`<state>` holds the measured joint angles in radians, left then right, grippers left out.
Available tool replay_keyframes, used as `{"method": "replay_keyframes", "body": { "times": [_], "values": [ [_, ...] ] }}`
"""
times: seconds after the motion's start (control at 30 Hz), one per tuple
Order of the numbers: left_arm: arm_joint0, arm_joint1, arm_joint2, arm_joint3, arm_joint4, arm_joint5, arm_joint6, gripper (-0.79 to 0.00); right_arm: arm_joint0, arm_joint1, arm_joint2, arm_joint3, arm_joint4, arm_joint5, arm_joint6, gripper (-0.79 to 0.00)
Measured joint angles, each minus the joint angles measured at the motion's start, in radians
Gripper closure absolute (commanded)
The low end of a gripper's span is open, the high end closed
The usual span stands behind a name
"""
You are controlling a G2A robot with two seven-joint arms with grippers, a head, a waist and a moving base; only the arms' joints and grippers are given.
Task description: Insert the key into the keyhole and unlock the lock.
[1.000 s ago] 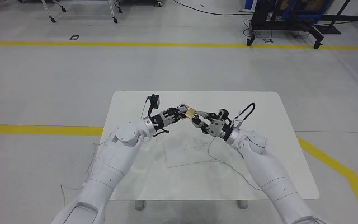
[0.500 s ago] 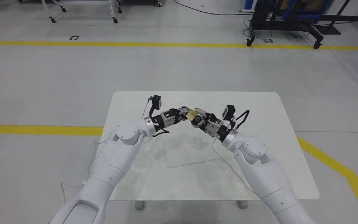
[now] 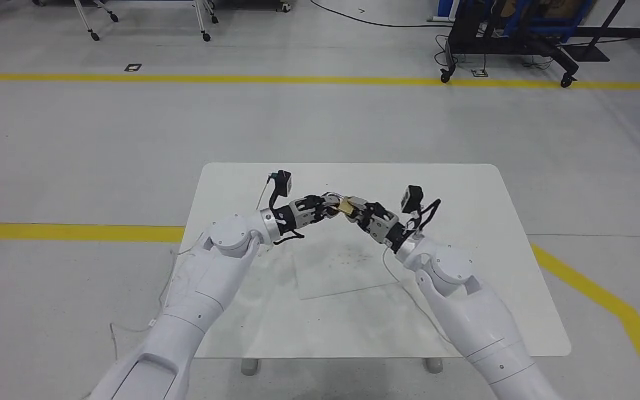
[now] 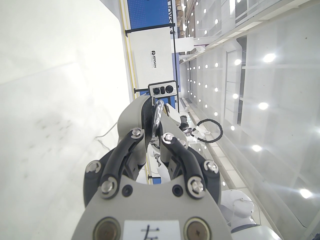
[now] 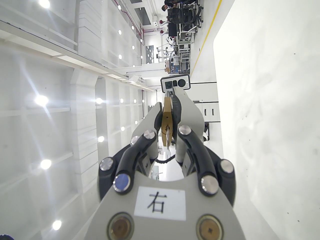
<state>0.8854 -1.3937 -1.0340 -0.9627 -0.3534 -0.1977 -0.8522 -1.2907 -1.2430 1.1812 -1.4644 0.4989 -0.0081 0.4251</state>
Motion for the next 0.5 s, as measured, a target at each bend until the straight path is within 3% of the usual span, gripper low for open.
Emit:
{"method": "replay_keyframes", "body": {
  "times": [0.1,0.13,0.2,0.27,0.3,0.5],
  "values": [
    [0.0,0.0,0.001,0.0,-0.001,-0.002,-0.002,0.0,-0.013,0.002,0.009,-0.016,-0.017,-0.002,-0.012,0.0],
    [0.0,0.0,0.001,0.0,-0.001,-0.002,-0.003,-0.068,-0.017,0.002,0.012,-0.021,-0.02,-0.003,-0.016,0.0],
    [-0.001,0.0,0.002,0.001,-0.004,0.001,-0.01,-0.339,-0.024,0.003,0.019,-0.03,-0.025,-0.006,-0.021,0.0],
    [-0.001,0.0,0.002,0.002,-0.006,0.002,-0.016,-0.754,-0.028,0.004,0.027,-0.033,-0.027,-0.006,-0.024,0.0],
    [-0.001,0.0,0.003,0.001,-0.006,0.002,-0.021,-0.785,-0.029,0.005,0.032,-0.033,-0.031,-0.002,-0.028,0.0],
    [0.003,0.002,0.002,-0.008,-0.004,-0.022,-0.039,-0.785,-0.038,0.016,0.095,-0.008,-0.023,0.02,0.014,0.0]
  ]
}}
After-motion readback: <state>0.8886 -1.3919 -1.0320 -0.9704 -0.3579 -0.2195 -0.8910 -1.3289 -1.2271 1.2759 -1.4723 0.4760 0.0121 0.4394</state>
